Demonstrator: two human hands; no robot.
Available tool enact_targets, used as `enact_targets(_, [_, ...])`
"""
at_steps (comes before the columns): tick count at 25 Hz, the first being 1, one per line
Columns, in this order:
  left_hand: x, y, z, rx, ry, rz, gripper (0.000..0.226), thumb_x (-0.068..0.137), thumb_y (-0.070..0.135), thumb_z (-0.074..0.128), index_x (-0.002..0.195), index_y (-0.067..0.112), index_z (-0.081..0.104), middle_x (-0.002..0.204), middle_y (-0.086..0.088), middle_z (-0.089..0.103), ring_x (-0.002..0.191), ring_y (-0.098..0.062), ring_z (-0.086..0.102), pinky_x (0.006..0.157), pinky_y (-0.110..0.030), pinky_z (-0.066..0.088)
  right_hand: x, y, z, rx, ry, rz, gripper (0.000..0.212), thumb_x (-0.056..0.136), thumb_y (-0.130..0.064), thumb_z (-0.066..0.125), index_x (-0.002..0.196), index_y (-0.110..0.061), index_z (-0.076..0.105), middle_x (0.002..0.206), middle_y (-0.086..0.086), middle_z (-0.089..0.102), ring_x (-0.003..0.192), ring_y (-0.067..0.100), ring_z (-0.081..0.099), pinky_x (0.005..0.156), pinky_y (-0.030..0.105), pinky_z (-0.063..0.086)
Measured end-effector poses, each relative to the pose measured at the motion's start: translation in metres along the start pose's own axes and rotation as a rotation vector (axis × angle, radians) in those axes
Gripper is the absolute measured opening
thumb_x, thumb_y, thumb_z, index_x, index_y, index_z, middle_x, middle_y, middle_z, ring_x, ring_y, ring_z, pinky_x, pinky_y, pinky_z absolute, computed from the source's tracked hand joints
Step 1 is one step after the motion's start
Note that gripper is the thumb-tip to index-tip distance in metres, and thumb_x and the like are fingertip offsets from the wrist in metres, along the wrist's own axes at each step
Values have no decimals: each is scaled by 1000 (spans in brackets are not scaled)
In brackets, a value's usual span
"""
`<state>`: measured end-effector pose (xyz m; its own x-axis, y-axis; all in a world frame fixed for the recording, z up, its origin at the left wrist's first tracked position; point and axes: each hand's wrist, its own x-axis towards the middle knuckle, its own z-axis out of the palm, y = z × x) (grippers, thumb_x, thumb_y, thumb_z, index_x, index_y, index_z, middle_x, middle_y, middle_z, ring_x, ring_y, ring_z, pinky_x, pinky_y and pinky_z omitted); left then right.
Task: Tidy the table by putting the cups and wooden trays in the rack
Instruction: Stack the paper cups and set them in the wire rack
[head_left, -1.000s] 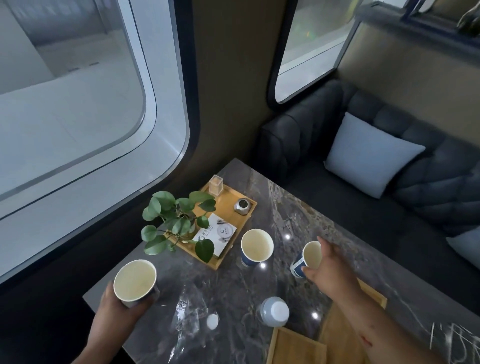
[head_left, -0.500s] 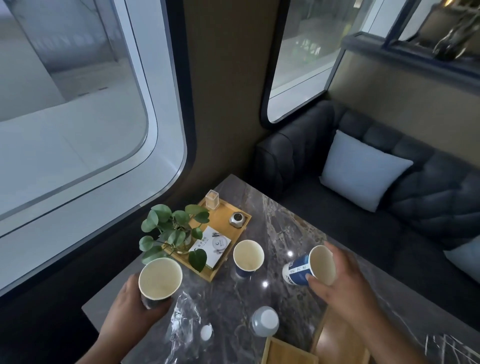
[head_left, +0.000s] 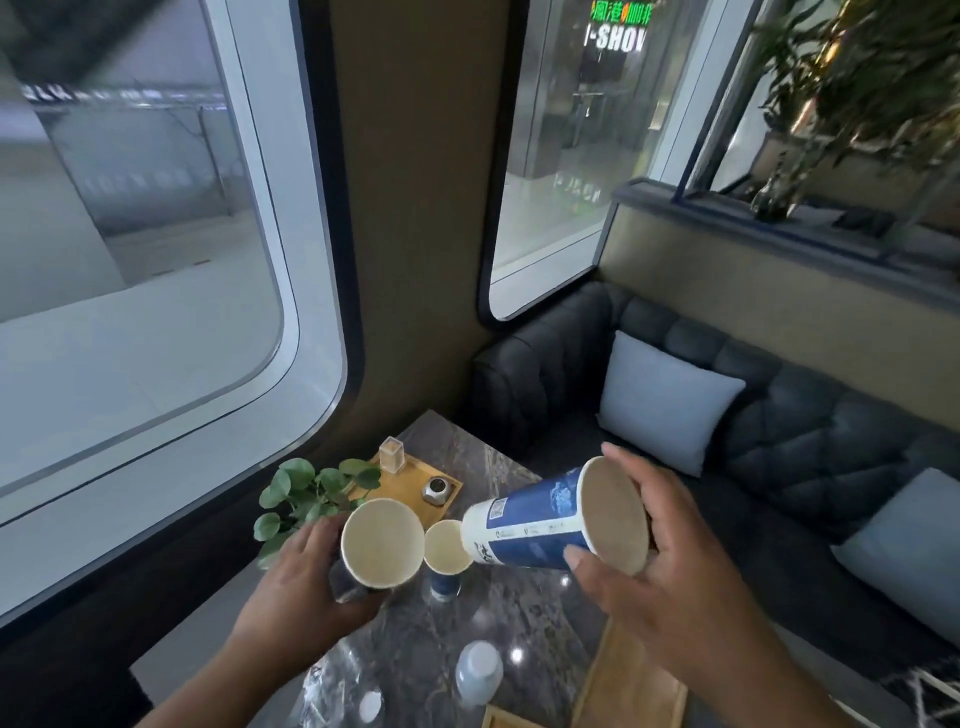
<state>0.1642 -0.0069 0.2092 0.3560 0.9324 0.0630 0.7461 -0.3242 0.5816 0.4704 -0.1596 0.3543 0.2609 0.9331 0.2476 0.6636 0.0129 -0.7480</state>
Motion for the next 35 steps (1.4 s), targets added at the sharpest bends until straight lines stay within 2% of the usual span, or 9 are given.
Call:
enact_targets(3, [3, 36, -8, 34, 30, 122, 92, 60, 80, 69, 138, 40, 44, 120, 28, 43, 109, -3, 48, 83, -26, 44, -6, -28, -11, 25, 11, -81, 84, 67, -56, 74, 142, -56, 37, 140, -31, 42, 128, -6, 49, 95, 21, 47])
enact_targets(8, [4, 83, -17, 45, 50, 277, 85, 59, 76, 72, 132, 42, 48, 117, 30, 45, 103, 2, 47, 82, -22, 43, -15, -47, -8, -91, 21, -199, 89, 71, -53, 79, 147, -51, 32, 143, -29, 36, 131, -6, 44, 95, 2, 38])
enact_targets(15, [7, 111, -22, -1, 52, 398, 83, 57, 63, 75, 132, 37, 52, 119, 21, 56, 110, -11, 57, 87, -28, 47, -9, -32, 24, -188, -35, -219, 91, 75, -68, 69, 150, -54, 20, 145, -36, 25, 133, -12, 33, 99, 14, 37])
enact_targets(19, [13, 109, -21, -45, 61, 440, 85, 58, 60, 78, 135, 42, 47, 122, 21, 56, 113, -6, 53, 89, -28, 46, 5, -24, 52, -213, -93, -208, 95, 75, -72, 66, 152, -53, 14, 151, -34, 20, 139, -10, 25, 111, 25, 38])
enact_targets(26, [33, 66, -17, -59, 43, 360, 81, 63, 61, 74, 135, 31, 52, 123, 16, 57, 116, -14, 57, 93, -33, 49, 34, -19, 107, -169, -152, -195, 102, 73, -78, 63, 152, -60, 2, 161, -32, 5, 146, -14, 7, 113, 26, 29])
enact_targets(28, [39, 47, -18, -67, 48, 303, 82, 64, 66, 78, 135, 35, 51, 123, 20, 55, 115, -10, 55, 93, -31, 48, 41, -9, 119, -103, -185, -177, 104, 73, -80, 65, 154, -57, 4, 162, -31, 6, 149, -9, 13, 112, 27, 32])
enact_targets(31, [50, 19, -21, -63, 76, 226, 84, 60, 70, 76, 134, 40, 48, 123, 25, 51, 116, -8, 54, 89, -26, 44, 45, 32, 134, -98, -124, -95, 82, 85, -79, 53, 154, -51, 18, 157, -34, 20, 143, -6, 31, 108, 27, 40])
enact_targets(33, [56, 4, -21, -50, 72, 195, 87, 59, 75, 72, 135, 41, 47, 126, 24, 51, 116, -8, 53, 89, -26, 44, 47, 69, 148, -179, -79, 46, 72, 87, -75, 49, 150, -48, 27, 156, -27, 28, 143, 1, 35, 111, 31, 42])
enact_targets(35, [61, -10, -19, -36, 61, 169, 91, 59, 79, 71, 138, 40, 46, 130, 21, 53, 119, -9, 52, 93, -28, 46, 56, 100, 169, -309, -138, 194, 81, 82, -72, 54, 152, -38, 30, 159, -13, 30, 145, 11, 34, 112, 34, 40])
